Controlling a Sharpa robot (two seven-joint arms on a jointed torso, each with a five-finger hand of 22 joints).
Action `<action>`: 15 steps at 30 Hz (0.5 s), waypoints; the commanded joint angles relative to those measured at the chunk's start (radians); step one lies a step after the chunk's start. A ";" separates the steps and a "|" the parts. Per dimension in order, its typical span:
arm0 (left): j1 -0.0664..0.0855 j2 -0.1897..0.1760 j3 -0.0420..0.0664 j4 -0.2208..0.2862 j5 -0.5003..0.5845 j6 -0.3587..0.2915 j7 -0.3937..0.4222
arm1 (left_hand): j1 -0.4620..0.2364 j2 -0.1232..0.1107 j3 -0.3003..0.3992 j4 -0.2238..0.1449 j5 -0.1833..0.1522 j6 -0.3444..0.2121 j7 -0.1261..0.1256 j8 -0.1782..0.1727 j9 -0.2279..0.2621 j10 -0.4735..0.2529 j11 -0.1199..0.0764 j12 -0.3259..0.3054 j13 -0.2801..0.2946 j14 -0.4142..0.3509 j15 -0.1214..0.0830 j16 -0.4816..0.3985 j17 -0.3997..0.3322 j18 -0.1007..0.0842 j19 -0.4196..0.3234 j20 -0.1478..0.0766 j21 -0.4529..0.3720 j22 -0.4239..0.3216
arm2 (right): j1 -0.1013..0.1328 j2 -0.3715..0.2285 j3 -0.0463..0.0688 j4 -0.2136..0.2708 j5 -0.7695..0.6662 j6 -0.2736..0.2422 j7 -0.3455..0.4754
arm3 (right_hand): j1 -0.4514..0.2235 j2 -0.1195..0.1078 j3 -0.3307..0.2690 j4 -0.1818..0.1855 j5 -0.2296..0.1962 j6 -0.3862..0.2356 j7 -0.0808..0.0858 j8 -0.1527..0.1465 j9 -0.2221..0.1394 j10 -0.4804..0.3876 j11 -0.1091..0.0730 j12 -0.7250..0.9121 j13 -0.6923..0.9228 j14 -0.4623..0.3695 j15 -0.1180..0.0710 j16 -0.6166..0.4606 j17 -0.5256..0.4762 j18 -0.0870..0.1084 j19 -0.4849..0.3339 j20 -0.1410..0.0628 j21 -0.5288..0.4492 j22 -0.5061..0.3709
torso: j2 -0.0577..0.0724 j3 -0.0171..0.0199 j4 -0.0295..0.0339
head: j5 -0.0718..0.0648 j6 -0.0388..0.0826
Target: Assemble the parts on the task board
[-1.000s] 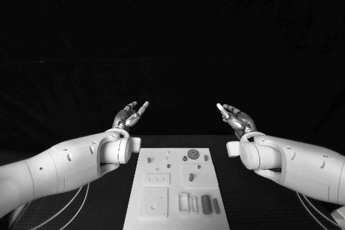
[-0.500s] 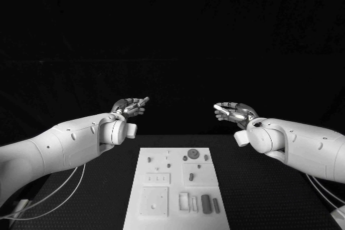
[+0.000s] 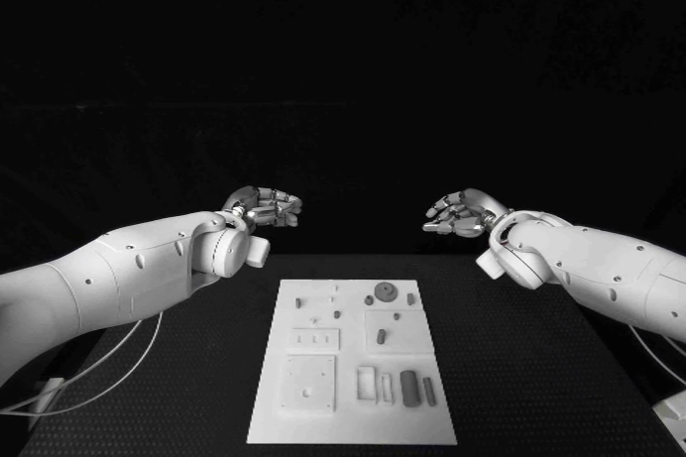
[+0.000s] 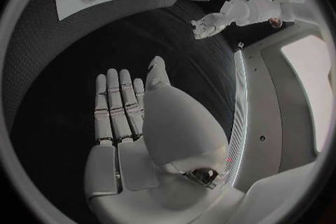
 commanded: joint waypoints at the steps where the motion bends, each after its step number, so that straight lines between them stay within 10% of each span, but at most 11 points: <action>1: 0.002 -0.007 0.001 0.011 -0.036 0.042 0.002 | 0.007 -0.005 -0.008 0.007 -0.007 0.003 0.001 -0.012 -0.003 0.002 0.003 -0.012 0.000 0.004 0.002 -0.010 0.003 -0.005 0.008 -0.003 -0.009 -0.006 | 0.000 0.011 0.001 -0.009 -0.219 0.050 -0.021 | 0.070 0.015 -0.037 0.000 0.004 0.109 -0.002 0.003 -0.005 0.107 -0.034 0.009 0.012 0.179 -0.077 0.061 0.039 0.061 0.181 -0.012 0.046 -0.005 | 0.002 0.0008 -0.0014 | 0.002 -0.038; 7: 0.005 -0.034 0.001 0.042 -0.036 0.040 0.012 | 0.000 -0.022 -0.040 0.040 -0.012 -0.009 0.005 -0.045 -0.006 -0.011 0.016 -0.052 -0.002 0.004 0.006 -0.030 0.013 -0.023 0.018 -0.016 -0.030 -0.017 | 0.000 0.038 0.001 -0.017 -0.348 0.065 -0.039 | 0.073 -0.010 0.036 0.003 0.005 0.136 -0.006 -0.027 -0.022 0.131 -0.036 -0.022 0.004 0.260 -0.115 0.093 0.068 0.068 0.271 -0.033 0.072 -0.002 | 0.013 0.0021 -0.0007 | 0.005 -0.058; 15: 0.016 -0.080 0.005 0.120 -0.036 0.034 0.018 | -0.013 -0.029 -0.055 0.041 -0.012 -0.005 0.005 -0.058 -0.002 0.011 0.010 -0.062 0.005 0.013 0.005 -0.038 0.023 -0.035 0.031 -0.030 -0.039 -0.019 | -0.010 0.075 0.001 -0.028 -0.495 0.089 -0.069 | 0.050 -0.041 0.086 0.001 0.004 0.125 0.004 -0.069 -0.039 0.166 -0.053 -0.048 0.001 0.338 -0.144 0.147 0.114 0.068 0.358 -0.072 0.110 0.018 | 0.035 0.0050 0.0024 | 0.002 -0.053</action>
